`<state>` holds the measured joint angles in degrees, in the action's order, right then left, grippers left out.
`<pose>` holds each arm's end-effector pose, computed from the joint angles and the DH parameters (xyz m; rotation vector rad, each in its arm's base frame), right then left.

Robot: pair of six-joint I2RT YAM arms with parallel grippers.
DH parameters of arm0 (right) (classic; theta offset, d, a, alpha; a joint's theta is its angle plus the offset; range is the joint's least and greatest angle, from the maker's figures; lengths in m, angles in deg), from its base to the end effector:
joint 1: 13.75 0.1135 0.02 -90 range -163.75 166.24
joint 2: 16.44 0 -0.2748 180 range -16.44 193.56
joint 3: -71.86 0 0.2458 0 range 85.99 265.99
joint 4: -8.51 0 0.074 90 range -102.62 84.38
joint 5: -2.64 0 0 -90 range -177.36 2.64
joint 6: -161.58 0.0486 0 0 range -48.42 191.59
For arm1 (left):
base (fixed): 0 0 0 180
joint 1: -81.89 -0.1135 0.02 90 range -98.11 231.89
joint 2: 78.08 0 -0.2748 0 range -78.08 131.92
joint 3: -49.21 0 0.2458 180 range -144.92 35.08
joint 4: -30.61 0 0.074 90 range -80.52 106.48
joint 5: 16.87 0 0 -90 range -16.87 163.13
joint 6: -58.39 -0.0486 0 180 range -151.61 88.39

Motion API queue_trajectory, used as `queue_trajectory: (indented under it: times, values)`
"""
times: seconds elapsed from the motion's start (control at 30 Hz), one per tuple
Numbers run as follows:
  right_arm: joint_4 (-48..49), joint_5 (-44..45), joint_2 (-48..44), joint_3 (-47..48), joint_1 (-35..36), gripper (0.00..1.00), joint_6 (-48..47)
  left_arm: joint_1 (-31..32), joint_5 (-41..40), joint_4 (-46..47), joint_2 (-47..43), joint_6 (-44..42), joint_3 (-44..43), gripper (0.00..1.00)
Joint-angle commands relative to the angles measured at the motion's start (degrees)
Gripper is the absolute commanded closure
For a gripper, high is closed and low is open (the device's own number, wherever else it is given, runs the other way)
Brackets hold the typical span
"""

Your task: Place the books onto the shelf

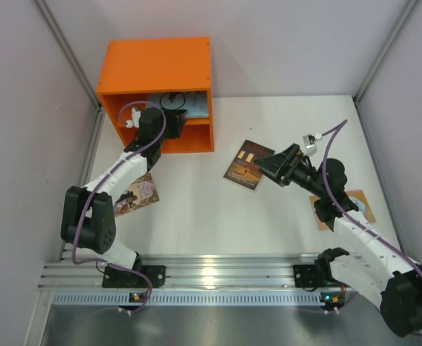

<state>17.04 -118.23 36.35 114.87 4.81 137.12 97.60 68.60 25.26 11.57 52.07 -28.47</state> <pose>0.1928 0.0910 0.2881 0.2662 1.8089 1.5186 0.3627 -0.0980 0.3009 -1.1833 1.6496 -1.0865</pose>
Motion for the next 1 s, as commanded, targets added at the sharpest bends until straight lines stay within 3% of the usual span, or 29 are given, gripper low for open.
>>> queue_trajectory:
  times: [0.0, 0.33, 0.47, 0.5, 0.63, 0.97]
  values:
    - [1.87, 0.38, -0.5, 0.74, -0.55, 0.0, -1.46, 0.29, -0.82, -1.64, -1.4, -3.77, -2.63, 0.5]
    - [-0.41, 0.73, -2.52, 0.56, -0.55, 0.0, -1.99, 0.38, -2.75, -10.25, -6.05, -15.29, -1.93, 0.46]
    - [-1.03, 1.17, -3.05, 0.47, -0.55, 0.0, -2.17, 0.38, -5.04, -13.16, -8.96, -25.55, -2.46, 0.51]
    - [-1.03, 1.25, -3.05, 0.3, -0.46, 0.0, -2.17, 0.38, -5.57, -13.87, -9.31, -27.58, -2.8, 0.53]
    - [-1.03, 1.6, -2.7, 0.38, -0.38, 0.0, -2.34, 0.47, -5.49, -18.35, -8.7, -37.43, -8.5, 1.0]
    - [0.11, 2.04, 0.46, 1.09, -0.55, 0.0, -2.61, 2.57, -5.39, -16.51, -5.71, -52.37, -9.75, 1.0]
